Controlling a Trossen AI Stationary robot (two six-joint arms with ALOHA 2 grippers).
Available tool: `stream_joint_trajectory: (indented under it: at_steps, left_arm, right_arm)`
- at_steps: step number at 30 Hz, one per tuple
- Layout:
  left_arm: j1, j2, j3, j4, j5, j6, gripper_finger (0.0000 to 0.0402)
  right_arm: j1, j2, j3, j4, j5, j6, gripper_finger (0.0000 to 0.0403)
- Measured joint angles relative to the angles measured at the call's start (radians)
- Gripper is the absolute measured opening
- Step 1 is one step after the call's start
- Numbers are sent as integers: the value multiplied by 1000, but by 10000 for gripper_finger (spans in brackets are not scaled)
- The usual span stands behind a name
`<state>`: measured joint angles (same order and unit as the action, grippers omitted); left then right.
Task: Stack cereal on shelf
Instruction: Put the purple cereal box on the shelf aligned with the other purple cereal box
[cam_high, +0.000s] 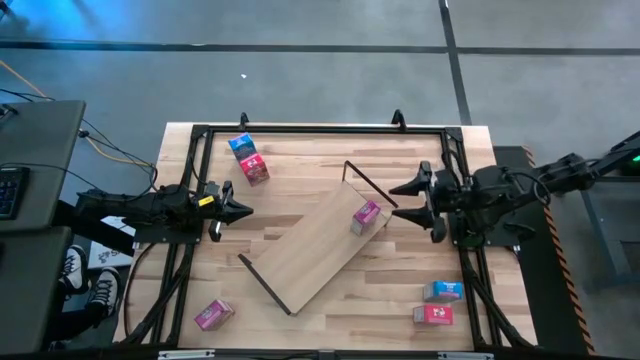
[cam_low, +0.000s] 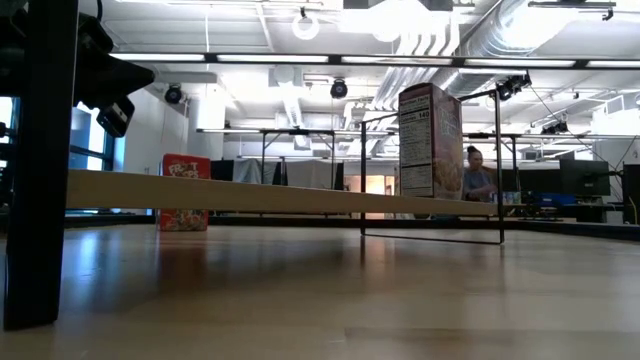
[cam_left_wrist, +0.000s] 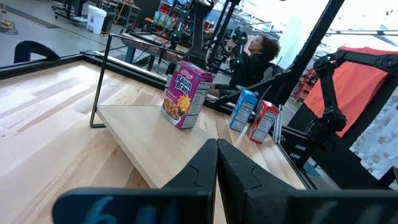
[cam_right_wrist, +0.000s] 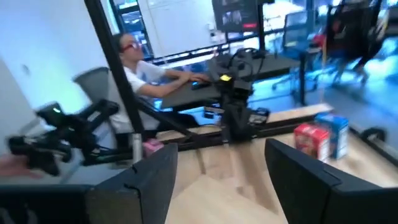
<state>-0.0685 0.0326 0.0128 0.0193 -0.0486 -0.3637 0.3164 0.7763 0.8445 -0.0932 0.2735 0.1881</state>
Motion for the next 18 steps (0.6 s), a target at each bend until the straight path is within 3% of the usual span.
stream_joint_trajectory:
  at_steps: [11,13,18]
  left_arm:
    - [0,0,0,2,-5,84,3]
    - [0,1,0,38,-5,16,3]
    - [0,0,0,311,-58,-245,3]
  right_arm:
    - [-2,4,-14,93,143,76,234]
    - [-2,4,-14,136,170,77,234]
    - [-2,4,-14,193,306,108,234]
